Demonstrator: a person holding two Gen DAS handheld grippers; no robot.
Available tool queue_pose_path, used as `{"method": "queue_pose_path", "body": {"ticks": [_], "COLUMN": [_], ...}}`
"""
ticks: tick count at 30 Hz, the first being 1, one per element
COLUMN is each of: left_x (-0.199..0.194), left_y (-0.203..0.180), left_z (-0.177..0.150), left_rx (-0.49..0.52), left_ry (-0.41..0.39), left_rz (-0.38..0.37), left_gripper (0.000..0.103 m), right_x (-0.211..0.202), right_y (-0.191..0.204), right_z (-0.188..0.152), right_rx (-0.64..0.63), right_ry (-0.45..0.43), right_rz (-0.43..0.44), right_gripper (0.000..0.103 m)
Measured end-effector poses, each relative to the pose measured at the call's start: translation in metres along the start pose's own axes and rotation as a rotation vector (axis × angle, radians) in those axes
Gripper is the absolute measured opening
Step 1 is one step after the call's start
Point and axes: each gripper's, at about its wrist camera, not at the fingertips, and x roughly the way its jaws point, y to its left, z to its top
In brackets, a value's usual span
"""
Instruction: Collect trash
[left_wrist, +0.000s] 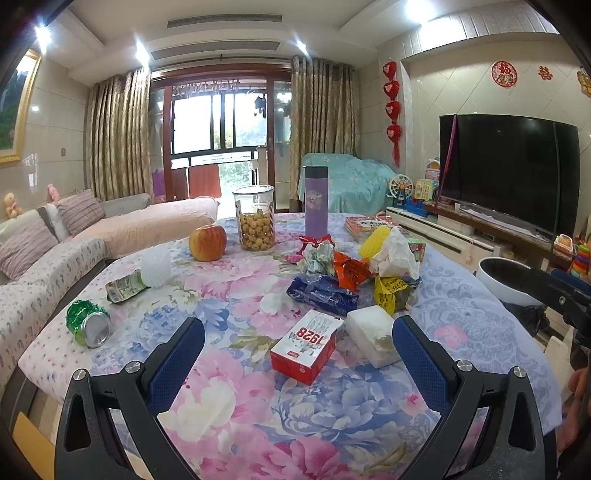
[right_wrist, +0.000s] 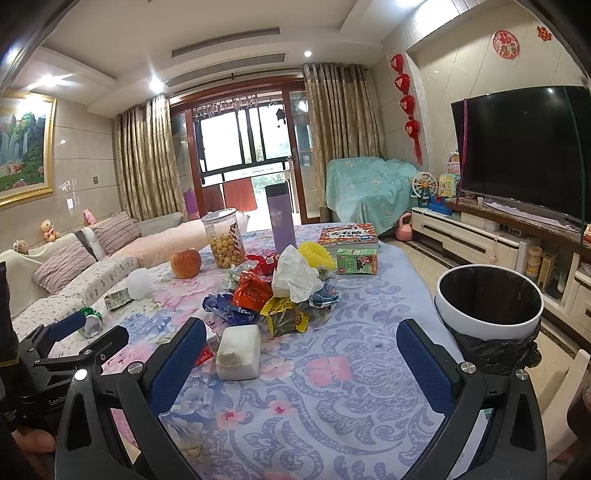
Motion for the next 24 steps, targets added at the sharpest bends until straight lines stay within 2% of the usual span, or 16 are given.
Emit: {"method": "queue_pose_path", "body": {"ticks": [7, 16, 21, 24], "left_x": [0.005, 0.025, 0.042, 0.056], "left_y": [0.004, 0.021, 0.031, 0.037], "left_z": [0.000, -0.002, -0.004, -0.002], "left_rx": [0.000, 0.012, 0.042, 0.052], "left_ry": [0.021, 0.108, 0.164, 0.200], "left_rz": [0.009, -0.011, -0.040, -0.069], "left_gripper": [0.102, 0.102, 0.102, 0.102], "right_x": [0.004, 0.016, 0.034, 0.049], "right_y": [0.002, 0.010, 0.017, 0.021], "right_z": [-0.002, -0.008, -0.015, -0.020], "right_rx": [-0.001, -0.011, -0.006, 0.002], "right_ry": [0.016, 0.072, 0.144, 0.198], "right_rz": [0.013, 0.063, 0.117, 0.148], "right_gripper": [0.103, 0.103, 0.102, 0.097]}}
